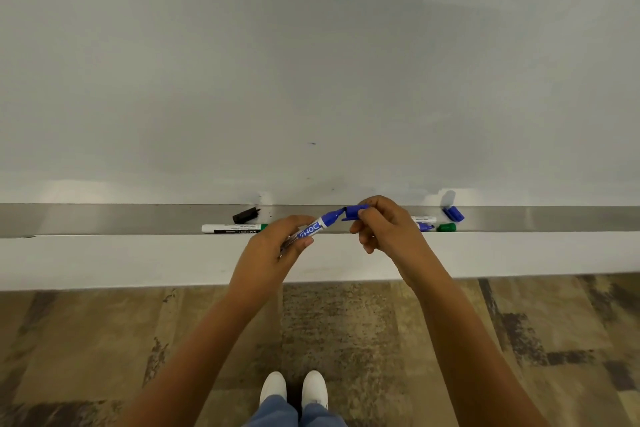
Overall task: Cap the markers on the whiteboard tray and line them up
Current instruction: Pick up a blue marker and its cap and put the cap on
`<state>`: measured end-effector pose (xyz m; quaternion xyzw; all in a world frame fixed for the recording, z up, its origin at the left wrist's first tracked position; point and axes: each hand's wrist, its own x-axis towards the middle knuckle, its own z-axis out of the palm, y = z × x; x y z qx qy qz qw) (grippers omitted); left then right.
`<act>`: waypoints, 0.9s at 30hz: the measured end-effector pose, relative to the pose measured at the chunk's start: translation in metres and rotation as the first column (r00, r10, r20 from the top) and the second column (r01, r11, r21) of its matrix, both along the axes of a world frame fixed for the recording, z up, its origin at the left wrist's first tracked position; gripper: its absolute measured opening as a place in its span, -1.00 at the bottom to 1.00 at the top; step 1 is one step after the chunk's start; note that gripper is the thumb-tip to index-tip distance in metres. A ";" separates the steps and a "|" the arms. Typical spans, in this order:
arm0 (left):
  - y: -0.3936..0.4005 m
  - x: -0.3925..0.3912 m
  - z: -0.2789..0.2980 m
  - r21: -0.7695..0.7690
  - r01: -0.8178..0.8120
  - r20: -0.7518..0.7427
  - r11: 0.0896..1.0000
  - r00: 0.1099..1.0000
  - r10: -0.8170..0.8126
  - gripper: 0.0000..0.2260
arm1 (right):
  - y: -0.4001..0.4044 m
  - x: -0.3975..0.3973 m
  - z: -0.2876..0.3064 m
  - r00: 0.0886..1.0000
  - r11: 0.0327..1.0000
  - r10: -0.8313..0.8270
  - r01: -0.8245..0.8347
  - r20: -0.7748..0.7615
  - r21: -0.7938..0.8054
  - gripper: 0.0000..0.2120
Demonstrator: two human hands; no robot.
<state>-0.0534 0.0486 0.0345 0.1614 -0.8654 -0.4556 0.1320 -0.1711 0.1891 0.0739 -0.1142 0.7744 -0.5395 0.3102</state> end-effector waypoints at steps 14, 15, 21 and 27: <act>-0.004 0.001 0.001 -0.030 0.033 0.085 0.999 0.996 -0.030 -0.74 | -0.009 0.012 -0.009 0.973 0.984 0.166 -0.154 -0.159 0.085 -0.85; -0.004 0.001 0.001 -0.035 0.049 0.110 0.998 0.993 -0.045 -0.72 | -0.010 0.014 -0.010 0.959 0.978 0.192 -0.169 -0.207 0.126 -0.83; -0.008 0.005 -0.006 -0.126 0.101 0.193 0.987 0.978 -0.076 -0.56 | -0.008 0.019 -0.018 0.877 0.931 0.318 -0.217 -0.359 0.295 -0.74; -0.009 0.008 -0.004 -0.059 0.113 0.229 0.992 0.969 -0.097 -0.71 | -0.011 0.026 -0.024 0.929 0.956 0.278 -0.242 -0.243 0.167 -0.80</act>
